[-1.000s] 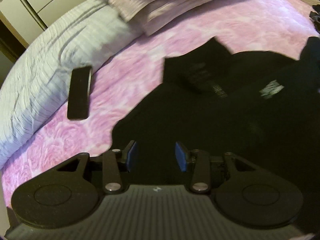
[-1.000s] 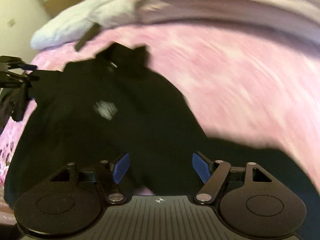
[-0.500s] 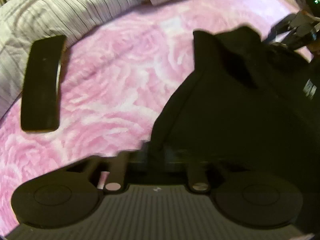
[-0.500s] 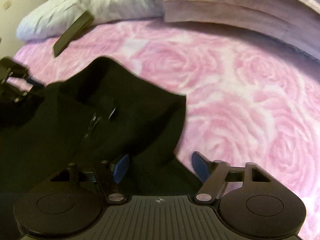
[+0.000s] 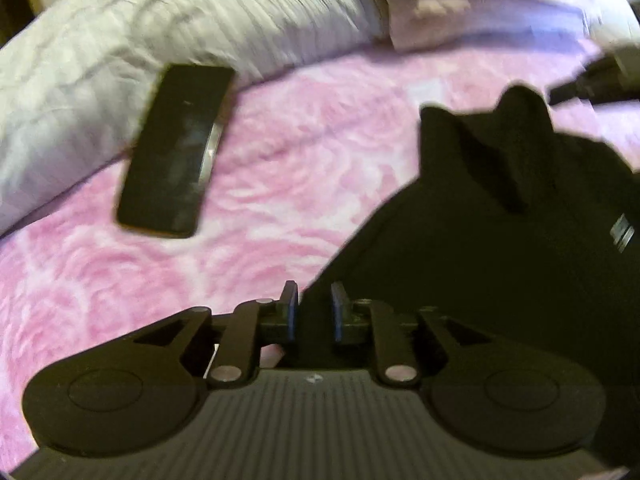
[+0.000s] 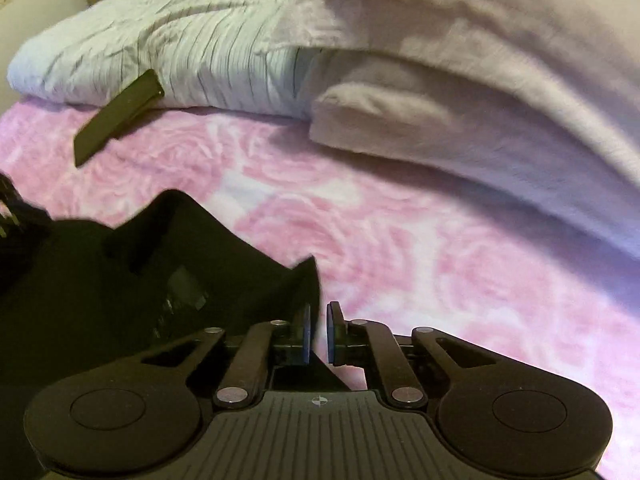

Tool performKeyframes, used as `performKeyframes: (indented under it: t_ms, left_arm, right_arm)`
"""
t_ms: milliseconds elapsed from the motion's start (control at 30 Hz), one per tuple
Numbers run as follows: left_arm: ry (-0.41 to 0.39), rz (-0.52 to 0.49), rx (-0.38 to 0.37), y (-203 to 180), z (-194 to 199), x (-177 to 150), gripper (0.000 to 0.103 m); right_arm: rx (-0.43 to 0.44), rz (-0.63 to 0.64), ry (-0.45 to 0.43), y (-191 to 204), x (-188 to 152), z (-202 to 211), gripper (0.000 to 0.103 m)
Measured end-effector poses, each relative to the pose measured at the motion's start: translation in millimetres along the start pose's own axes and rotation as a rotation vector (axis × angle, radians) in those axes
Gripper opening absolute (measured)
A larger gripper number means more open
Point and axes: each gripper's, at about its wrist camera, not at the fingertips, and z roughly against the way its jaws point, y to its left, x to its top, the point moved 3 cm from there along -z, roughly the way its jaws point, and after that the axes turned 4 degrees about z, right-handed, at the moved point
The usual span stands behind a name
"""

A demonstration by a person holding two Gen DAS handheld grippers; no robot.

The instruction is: Fold clothes

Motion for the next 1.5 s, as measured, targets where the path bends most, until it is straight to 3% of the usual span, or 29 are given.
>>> performKeyframes:
  t_ms: [33, 67, 167, 233, 333, 500, 600, 667, 800, 867, 900, 933, 1000, 1067, 1133, 1233, 1333, 1400, 1500]
  left_arm:
    - [-0.014, 0.018, 0.016, 12.2, 15.4, -5.2, 0.015]
    - [-0.014, 0.032, 0.043, 25.1, 30.8, -13.5, 0.016]
    - [-0.007, 0.068, 0.128, 64.1, 76.6, -40.1, 0.023]
    - [0.027, 0.094, 0.191, 92.0, 111.2, -72.9, 0.032]
    - [0.1, 0.152, 0.254, 124.1, 155.3, -127.3, 0.036]
    - [0.128, 0.253, 0.214, 105.0, 179.6, -196.7, 0.045]
    - [0.143, 0.313, 0.187, 92.0, 193.2, -237.6, 0.056]
    - [0.14, 0.232, 0.191, 63.1, 180.3, -251.8, 0.058]
    - [0.161, -0.037, 0.323, 19.8, 137.1, -267.2, 0.057]
    - [0.173, -0.125, 0.345, 13.5, 124.7, -271.9, 0.052]
    - [0.165, -0.155, 0.355, 13.0, 124.4, -273.1, 0.028]
    - [0.148, -0.143, 0.366, 19.0, 132.6, -272.3, 0.004]
    - [0.113, -0.101, 0.389, 33.7, 152.6, -270.1, 0.004]
    - [0.055, 0.041, 0.378, 64.5, 195.2, -261.4, 0.004]
    - [-0.021, 0.197, 0.374, 110.0, 250.7, -250.5, 0.004]
    - [-0.096, 0.323, 0.46, 187.8, 307.1, -236.2, 0.004]
    - [-0.133, 0.384, 0.574, 256.4, 322.8, -226.4, 0.005]
    - [-0.112, 0.453, 0.626, 297.5, 323.4, -222.3, 0.008]
    - [-0.124, 0.451, 0.644, 302.3, 325.3, -226.6, 0.023]
  right_arm:
    - [-0.022, -0.015, -0.014, 4.8, -5.8, 10.2, 0.058]
    - [-0.023, -0.05, -0.04, 10.8, -13.4, 23.5, 0.074]
    - [0.03, -0.098, -0.066, 40.6, -30.0, 50.8, 0.074]
    - [0.098, -0.103, -0.054, 75.0, -38.0, 61.7, 0.074]
    - [0.197, -0.069, -0.011, 140.1, -44.3, 68.6, 0.074]
    - [0.354, -0.074, 0.037, 239.5, -48.1, 71.3, 0.074]
    - [0.415, -0.067, 0.05, 290.8, -45.3, 70.9, 0.074]
    - [0.438, -0.055, 0.054, 318.7, -44.0, 69.7, 0.074]
    - [0.446, -0.016, 0.08, 359.0, -41.1, 61.8, 0.074]
    - [0.444, 0.014, 0.089, 368.1, -41.0, 60.7, 0.074]
    - [0.437, 0.022, 0.093, 371.0, -40.4, 60.6, 0.074]
    - [0.424, 0.025, 0.093, 372.7, -40.4, 62.4, 0.074]
    - [0.401, 0.025, 0.089, 372.9, -40.6, 69.4, 0.074]
    - [0.385, 0.021, 0.079, 370.8, -39.1, 80.0, 0.074]
    - [0.373, 0.018, 0.066, 370.5, -35.0, 91.3, 0.074]
    - [0.379, 0.019, 0.059, 379.5, -30.2, 100.9, 0.074]
    - [0.387, 0.02, 0.052, 389.1, -25.5, 110.1, 0.074]
    - [0.392, 0.021, 0.047, 395.4, -22.4, 116.3, 0.074]
    - [0.4, 0.026, 0.061, 403.5, -25.6, 118.0, 0.074]
